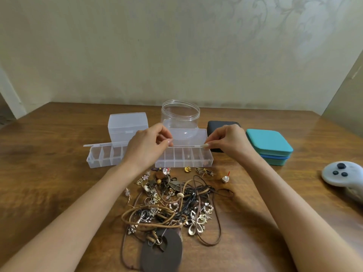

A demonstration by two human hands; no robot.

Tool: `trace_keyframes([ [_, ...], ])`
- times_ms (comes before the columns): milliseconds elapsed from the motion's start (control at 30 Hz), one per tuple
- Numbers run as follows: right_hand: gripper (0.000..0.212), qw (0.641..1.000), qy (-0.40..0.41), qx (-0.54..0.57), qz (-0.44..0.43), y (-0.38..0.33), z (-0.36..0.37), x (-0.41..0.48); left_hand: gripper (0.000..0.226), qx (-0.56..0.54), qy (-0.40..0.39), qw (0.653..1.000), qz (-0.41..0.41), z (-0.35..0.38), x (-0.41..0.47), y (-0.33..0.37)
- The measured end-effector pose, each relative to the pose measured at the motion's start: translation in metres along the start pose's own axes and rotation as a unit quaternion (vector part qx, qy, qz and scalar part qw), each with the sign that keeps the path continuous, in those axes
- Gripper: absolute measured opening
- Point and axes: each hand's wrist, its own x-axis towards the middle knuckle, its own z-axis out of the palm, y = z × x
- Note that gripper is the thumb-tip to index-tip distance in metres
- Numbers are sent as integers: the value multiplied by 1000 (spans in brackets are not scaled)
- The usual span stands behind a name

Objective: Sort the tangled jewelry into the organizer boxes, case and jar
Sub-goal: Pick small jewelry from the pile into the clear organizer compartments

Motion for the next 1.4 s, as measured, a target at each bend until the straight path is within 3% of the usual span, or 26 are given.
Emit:
trace_keyframes([
  [100, 6, 1000, 7, -2, 27, 3, 7, 2, 4, 18, 6, 1000, -3, -9, 2, -11],
  [233, 7, 997, 6, -17, 69, 7, 12, 3, 6, 47, 34, 997, 55, -22, -5, -26],
  [500, 10, 990, -7, -141, 27, 2, 15, 1, 7, 113, -58, 987, 98, -33, -12, -37],
  [700, 8, 982, -1, -189, -22, -3, 14, -5, 27, 123, -156, 968, 150, -12, -24, -22],
  [800, 7, 979, -51, -197, -17, -13, -17, -12, 25, 161, -142, 960, 178, -1, -27, -18],
  [900, 11, 958, -184, -219, 24, -16, -44, -24, 18, 161, -137, 962, 172, 1, -28, -21],
  [1000, 16, 930, -280, -225, 69, -12, -43, -29, 10, 89, -89, 982, 144, -1, -26, -21],
  [1100, 12, 927, -294, -220, 78, -10, -37, -25, 3, -14, -32, 995, 91, -1, -8, -7],
  [1267, 10, 941, -271, -190, 71, -10, -32, -23, 5, -9, -121, 989, 82, 24, 36, 22],
  [1400, 10, 946, -275, -160, 58, -10, -31, -23, 9, 14, -139, 988, 70, 48, 47, 23],
])
